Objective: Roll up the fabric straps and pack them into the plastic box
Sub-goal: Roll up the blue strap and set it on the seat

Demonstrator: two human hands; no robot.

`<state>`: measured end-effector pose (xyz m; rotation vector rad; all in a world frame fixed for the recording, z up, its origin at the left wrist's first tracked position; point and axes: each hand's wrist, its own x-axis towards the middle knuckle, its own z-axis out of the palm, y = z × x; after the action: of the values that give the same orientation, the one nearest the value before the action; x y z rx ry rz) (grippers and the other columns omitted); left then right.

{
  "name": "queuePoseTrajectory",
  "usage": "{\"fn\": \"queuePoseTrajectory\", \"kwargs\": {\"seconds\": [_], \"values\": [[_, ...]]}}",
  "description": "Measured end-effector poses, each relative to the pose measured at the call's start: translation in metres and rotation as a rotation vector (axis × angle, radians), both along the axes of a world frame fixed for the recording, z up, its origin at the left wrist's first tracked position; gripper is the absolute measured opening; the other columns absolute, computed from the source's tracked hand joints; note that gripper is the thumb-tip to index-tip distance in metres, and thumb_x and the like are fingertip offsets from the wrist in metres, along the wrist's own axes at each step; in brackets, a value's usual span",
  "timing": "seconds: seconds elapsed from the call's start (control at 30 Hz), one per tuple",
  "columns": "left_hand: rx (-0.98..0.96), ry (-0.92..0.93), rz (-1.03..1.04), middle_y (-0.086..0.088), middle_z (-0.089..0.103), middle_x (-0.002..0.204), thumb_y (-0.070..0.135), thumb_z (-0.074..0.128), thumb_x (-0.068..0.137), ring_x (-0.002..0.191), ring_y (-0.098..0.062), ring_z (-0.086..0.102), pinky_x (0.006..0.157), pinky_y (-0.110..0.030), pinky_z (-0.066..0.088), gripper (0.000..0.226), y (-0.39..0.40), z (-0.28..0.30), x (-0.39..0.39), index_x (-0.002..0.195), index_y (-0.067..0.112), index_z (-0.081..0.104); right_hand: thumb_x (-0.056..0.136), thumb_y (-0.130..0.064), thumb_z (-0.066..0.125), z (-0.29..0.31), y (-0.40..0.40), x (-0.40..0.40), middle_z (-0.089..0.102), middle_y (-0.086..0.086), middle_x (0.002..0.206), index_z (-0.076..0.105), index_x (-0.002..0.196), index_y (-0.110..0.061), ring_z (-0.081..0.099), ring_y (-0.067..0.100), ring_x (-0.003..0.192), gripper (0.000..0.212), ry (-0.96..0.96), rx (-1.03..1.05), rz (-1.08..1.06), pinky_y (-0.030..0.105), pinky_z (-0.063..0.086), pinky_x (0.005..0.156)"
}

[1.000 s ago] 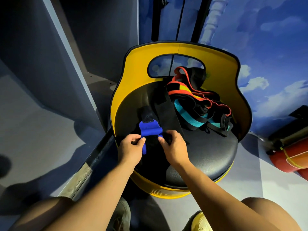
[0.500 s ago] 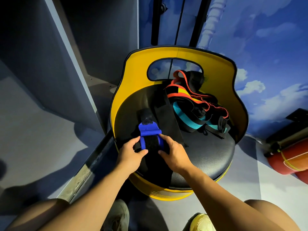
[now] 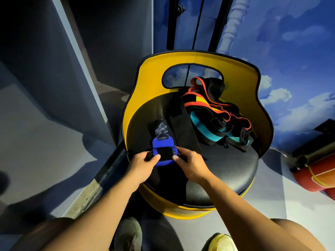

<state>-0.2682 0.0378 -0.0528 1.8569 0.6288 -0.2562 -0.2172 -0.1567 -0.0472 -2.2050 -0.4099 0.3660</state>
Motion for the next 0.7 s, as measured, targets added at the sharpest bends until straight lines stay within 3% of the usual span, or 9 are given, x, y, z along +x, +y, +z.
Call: {"fn": "queuePoseTrajectory", "kwargs": {"seconds": [0.07,0.13,0.27,0.37,0.47,0.6,0.7], "values": [[0.004,0.033,0.023,0.003,0.071,0.099,0.047,0.062,0.095,0.097,-0.021,0.066,0.094,-0.043,0.055,0.019,-0.001,0.001,0.006,0.091,0.029,0.069,0.101,-0.032,0.058,-0.002,0.003,0.006,0.07,-0.011,0.108,0.062,0.133,-0.028,0.063,-0.001,0.101,0.033,0.039,0.005,-0.019,0.009,0.046,0.082],[0.004,0.037,0.06,0.002,0.071,0.103,0.054,0.061,0.092,0.099,-0.022,0.067,0.095,-0.044,0.055,0.032,-0.002,0.0,0.011,0.103,0.025,0.07,0.102,-0.034,0.055,-0.004,0.007,0.009,0.071,-0.008,0.108,0.062,0.132,-0.028,0.065,0.004,0.101,0.032,0.066,0.021,-0.049,0.017,0.05,0.085],[-0.079,0.083,0.123,-0.001,0.071,0.104,0.06,0.063,0.086,0.096,-0.023,0.07,0.092,-0.045,0.058,0.042,-0.001,0.0,0.022,0.107,0.024,0.069,0.104,-0.034,0.051,-0.002,0.016,0.013,0.07,-0.006,0.104,0.062,0.132,-0.02,0.064,0.008,0.098,0.033,0.117,0.061,-0.121,0.02,0.049,0.084],[-0.319,0.129,0.235,-0.01,0.07,0.112,0.036,0.073,0.091,0.098,-0.026,0.071,0.081,-0.039,0.062,0.035,-0.001,0.006,0.027,0.118,0.014,0.066,0.102,-0.038,0.052,-0.004,0.018,0.016,0.07,-0.004,0.116,0.059,0.135,-0.021,0.065,0.013,0.109,0.037,0.225,0.113,-0.171,0.029,0.052,0.095],[-0.508,0.118,0.28,-0.016,0.07,0.117,0.018,0.076,0.088,0.108,-0.03,0.067,0.077,-0.035,0.06,0.027,0.002,0.013,0.023,0.112,0.009,0.067,0.101,-0.032,0.057,-0.005,0.015,0.016,0.074,-0.001,0.108,0.062,0.13,-0.021,0.07,0.014,0.103,0.032,0.337,0.247,-0.205,0.039,0.055,0.097],[-0.675,0.138,0.273,-0.015,0.072,0.115,0.014,0.078,0.084,0.111,-0.028,0.067,0.084,-0.04,0.059,0.036,0.003,0.024,0.016,0.118,0.01,0.067,0.102,-0.024,0.056,0.002,0.014,0.01,0.076,0.006,0.103,0.064,0.127,-0.015,0.073,0.018,0.099,0.027,0.438,0.456,-0.251,0.036,0.057,0.094],[-0.719,0.113,0.293,-0.017,0.07,0.115,0.013,0.076,0.086,0.11,-0.029,0.066,0.084,-0.039,0.058,0.029,-0.002,0.031,0.011,0.113,0.01,0.068,0.102,-0.022,0.056,0.011,0.012,0.006,0.076,0.007,0.104,0.065,0.124,-0.015,0.072,0.019,0.099,0.025,0.429,0.484,-0.241,0.034,0.058,0.092]]}}
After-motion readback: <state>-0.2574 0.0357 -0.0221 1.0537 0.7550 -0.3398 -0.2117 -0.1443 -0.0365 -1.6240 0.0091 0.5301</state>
